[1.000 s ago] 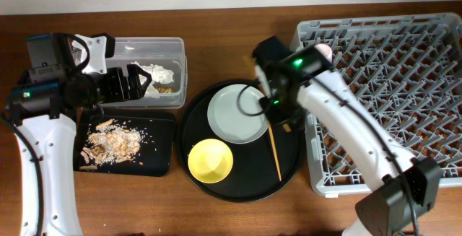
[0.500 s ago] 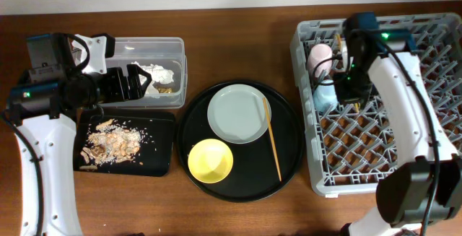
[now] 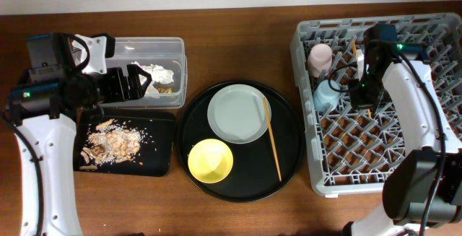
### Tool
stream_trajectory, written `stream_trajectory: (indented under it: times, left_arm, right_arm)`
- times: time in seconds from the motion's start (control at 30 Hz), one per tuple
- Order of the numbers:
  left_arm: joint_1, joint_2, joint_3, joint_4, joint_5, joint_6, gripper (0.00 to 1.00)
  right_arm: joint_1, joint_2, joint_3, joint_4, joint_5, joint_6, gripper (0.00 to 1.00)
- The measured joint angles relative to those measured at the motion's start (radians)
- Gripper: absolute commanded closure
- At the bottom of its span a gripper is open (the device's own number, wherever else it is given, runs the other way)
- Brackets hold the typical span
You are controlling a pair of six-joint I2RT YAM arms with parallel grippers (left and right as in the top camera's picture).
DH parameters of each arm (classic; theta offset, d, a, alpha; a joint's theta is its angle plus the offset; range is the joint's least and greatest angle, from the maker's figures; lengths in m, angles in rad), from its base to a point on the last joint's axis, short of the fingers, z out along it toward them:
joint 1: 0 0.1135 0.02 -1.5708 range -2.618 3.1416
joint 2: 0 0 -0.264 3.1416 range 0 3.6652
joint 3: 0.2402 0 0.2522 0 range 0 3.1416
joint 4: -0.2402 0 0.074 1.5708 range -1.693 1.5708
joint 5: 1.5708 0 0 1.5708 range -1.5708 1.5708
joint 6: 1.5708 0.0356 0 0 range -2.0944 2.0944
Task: Sort waste into correct bins and load items into the dishwasher rack
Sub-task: 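Insert the chopstick upright into the rack and open the right gripper, then move the right gripper back to the remaining chopstick and grasp it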
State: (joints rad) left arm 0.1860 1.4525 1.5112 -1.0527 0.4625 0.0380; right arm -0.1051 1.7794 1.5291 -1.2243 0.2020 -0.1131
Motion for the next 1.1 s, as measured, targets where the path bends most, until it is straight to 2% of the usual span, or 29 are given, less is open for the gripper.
stream_trajectory:
  times: [0.1,0.13,0.3,0.5,0.53,0.7,0.73,0.77,0.8,0.83,0.97,1.1]
  left_arm:
    - [0.0,0.0,0.0,0.0,0.0,0.0,0.01]
    - [0.0,0.0,0.0,0.0,0.0,0.0,0.01]
    - [0.0,0.0,0.0,0.0,0.0,0.0,0.01]
    - [0.0,0.0,0.0,0.0,0.0,0.0,0.01]
    - [0.0,0.0,0.0,0.0,0.0,0.0,0.01]
    - [0.0,0.0,0.0,0.0,0.0,0.0,0.01]
    - [0.0,0.0,0.0,0.0,0.0,0.0,0.01]
    - [0.0,0.0,0.0,0.0,0.0,0.0,0.01]
    - [0.0,0.0,0.0,0.0,0.0,0.0,0.01]
    - [0.0,0.0,0.0,0.0,0.0,0.0,0.01]
    - [0.0,0.0,0.0,0.0,0.0,0.0,0.01]
    - [0.0,0.0,0.0,0.0,0.0,0.0,0.01]
  right_arm:
    - [0.0,0.0,0.0,0.006,0.0,0.0,0.66]
    - [0.0,0.0,0.0,0.007,0.0,0.006,0.62]
    - [0.0,0.0,0.0,0.006,0.0,-0.003,0.54]
    - [0.0,0.0,0.0,-0.013,-0.076,0.05,0.19]
    - [0.0,0.0,0.0,-0.026,-0.118,0.058,0.0]
    - [0.0,0.0,-0.002,-0.122,-0.391,0.076,0.01]
    - [0.0,0.0,-0.002,-0.143,-0.451,0.078,0.13]
    - [0.0,0.0,-0.002,-0.167,-0.503,0.079,0.34]
    - [0.003,0.0,-0.002,-0.192,-0.554,0.08,0.62]
    - [0.007,0.0,-0.002,-0.214,-0.599,0.082,0.78]
    - [0.055,0.0,-0.003,-0.24,-0.684,0.085,0.95]
    - [0.146,0.0,-0.037,-0.222,-0.715,0.089,0.96]
